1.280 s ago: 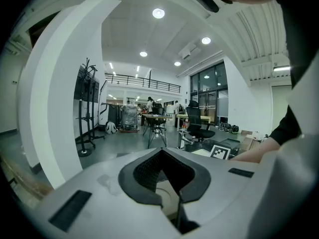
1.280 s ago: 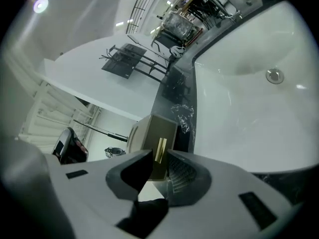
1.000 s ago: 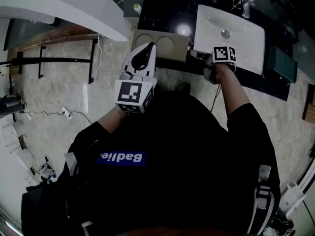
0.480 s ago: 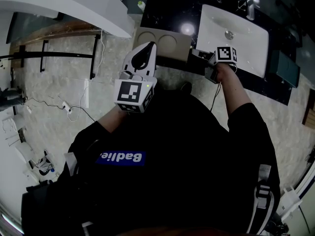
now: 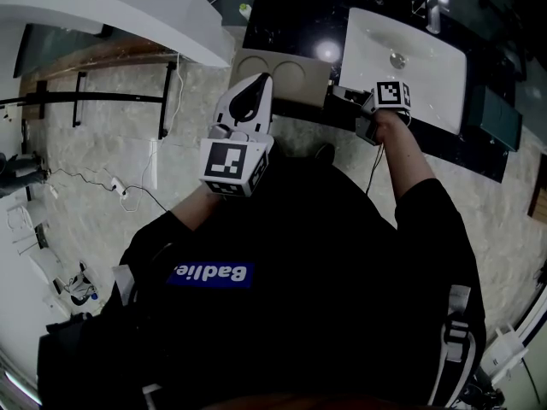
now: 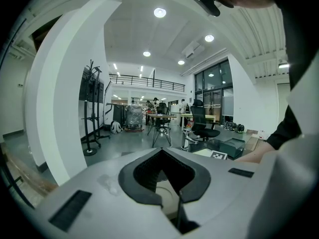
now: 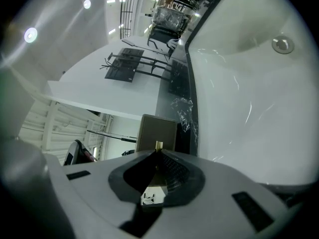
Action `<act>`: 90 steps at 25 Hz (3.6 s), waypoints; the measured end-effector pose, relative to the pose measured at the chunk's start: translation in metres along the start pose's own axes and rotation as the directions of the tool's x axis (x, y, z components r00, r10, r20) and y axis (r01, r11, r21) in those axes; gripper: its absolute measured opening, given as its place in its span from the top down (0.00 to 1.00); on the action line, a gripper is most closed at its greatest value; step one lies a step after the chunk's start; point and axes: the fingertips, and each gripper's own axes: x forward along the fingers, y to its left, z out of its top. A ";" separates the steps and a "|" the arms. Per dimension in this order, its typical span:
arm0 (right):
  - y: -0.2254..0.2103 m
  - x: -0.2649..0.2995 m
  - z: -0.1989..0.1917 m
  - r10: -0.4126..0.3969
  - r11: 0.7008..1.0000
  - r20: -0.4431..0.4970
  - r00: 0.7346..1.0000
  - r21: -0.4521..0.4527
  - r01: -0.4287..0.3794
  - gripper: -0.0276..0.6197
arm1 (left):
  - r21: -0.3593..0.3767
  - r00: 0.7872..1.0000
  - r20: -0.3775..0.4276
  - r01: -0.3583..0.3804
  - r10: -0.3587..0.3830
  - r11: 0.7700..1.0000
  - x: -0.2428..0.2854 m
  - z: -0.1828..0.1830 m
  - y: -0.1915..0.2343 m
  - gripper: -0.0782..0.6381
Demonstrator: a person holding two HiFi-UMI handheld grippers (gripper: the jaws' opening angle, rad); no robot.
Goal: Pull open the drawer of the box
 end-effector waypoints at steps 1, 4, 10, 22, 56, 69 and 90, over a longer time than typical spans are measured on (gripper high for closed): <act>-0.001 -0.001 0.000 -0.004 1.000 -0.001 1.000 -0.009 0.004 0.91 | 0.002 1.000 0.000 0.001 -0.001 1.000 0.000 0.000 -0.001 0.91; 0.002 -0.006 -0.001 0.035 0.999 0.014 0.999 0.025 -0.035 0.91 | 0.000 1.000 -0.002 0.002 -0.002 1.000 0.000 0.000 -0.003 0.91; -0.011 -0.027 -0.001 -0.008 1.000 0.031 0.999 0.019 0.008 0.91 | 0.004 1.000 0.003 0.015 -0.015 1.000 0.004 0.002 -0.011 0.91; -0.022 -0.072 -0.004 -0.005 0.999 0.084 0.996 0.047 0.001 0.91 | 0.010 0.998 0.006 0.062 -0.062 0.998 0.015 0.004 -0.038 0.91; 0.068 -0.128 -0.026 -0.378 0.711 0.575 0.725 -0.321 0.625 0.91 | 0.026 0.997 0.062 0.036 -0.038 0.999 -0.045 0.002 -0.063 0.91; 0.189 -0.044 -0.125 -0.345 0.525 0.730 0.590 -0.371 0.766 0.91 | 0.043 0.987 0.074 0.143 -0.146 0.989 -0.142 -0.030 -0.011 0.91; 0.272 -0.080 -0.171 -0.231 0.404 0.852 0.470 -0.356 0.843 0.91 | 0.052 0.963 0.139 0.225 -0.230 0.973 -0.189 -0.007 -0.056 0.91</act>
